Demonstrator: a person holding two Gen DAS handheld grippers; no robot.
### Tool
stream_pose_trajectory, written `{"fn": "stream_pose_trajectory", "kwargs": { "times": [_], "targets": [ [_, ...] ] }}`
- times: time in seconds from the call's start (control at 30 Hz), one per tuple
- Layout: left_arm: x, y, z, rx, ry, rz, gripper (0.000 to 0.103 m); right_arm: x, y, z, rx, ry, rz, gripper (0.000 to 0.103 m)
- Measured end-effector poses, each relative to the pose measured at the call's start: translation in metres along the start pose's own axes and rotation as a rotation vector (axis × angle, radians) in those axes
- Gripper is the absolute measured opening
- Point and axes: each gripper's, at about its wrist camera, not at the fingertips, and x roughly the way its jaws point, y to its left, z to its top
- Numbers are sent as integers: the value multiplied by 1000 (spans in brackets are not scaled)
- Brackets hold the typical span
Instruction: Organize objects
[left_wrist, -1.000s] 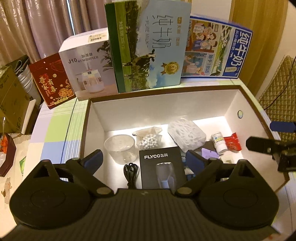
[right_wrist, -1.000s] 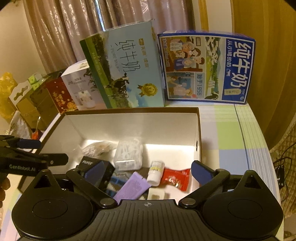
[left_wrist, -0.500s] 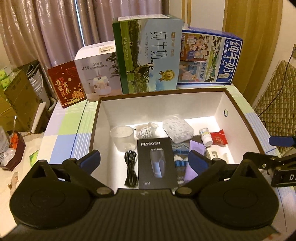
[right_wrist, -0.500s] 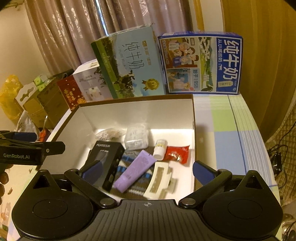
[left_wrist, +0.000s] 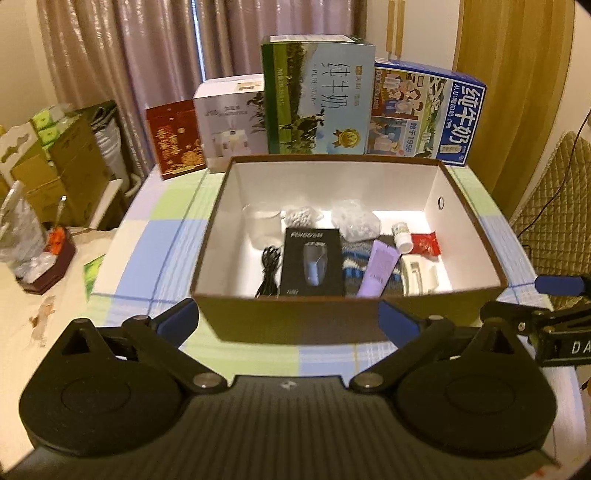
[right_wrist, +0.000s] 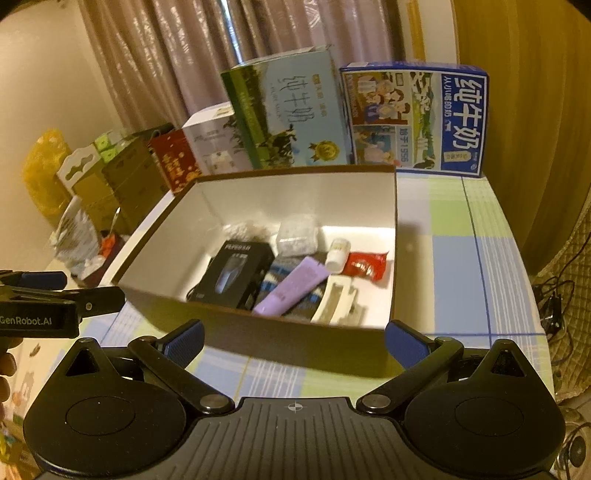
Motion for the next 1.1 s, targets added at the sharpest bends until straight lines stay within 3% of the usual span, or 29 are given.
{"fn": "stream_pose_trajectory", "kwargs": {
  "times": [0.3, 0.67, 1.1],
  "targets": [
    [-34, 2, -36, -37, 2, -8, 102, -22, 13, -23, -24, 13, 26, 101],
    [-70, 7, -63, -32, 6, -85, 102, -62, 31, -47, -2, -5, -19, 101],
    [-112, 37, -107, 3, 20, -135, 102, -101, 83, -97, 45, -9, -70, 101]
  ]
}}
